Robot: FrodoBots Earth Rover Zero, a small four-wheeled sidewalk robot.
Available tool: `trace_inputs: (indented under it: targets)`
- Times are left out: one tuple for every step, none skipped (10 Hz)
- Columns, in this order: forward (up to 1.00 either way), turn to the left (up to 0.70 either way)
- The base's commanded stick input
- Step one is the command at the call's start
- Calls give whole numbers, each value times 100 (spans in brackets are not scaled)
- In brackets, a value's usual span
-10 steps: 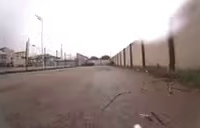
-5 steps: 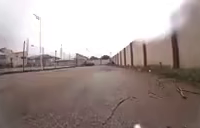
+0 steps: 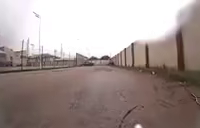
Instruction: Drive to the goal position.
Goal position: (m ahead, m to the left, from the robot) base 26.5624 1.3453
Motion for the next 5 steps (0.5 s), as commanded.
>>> trace_inputs:
  targets:
    - [70, 2]
    - [70, 2]
    - [70, 2]
    - [70, 2]
    - [70, 2]
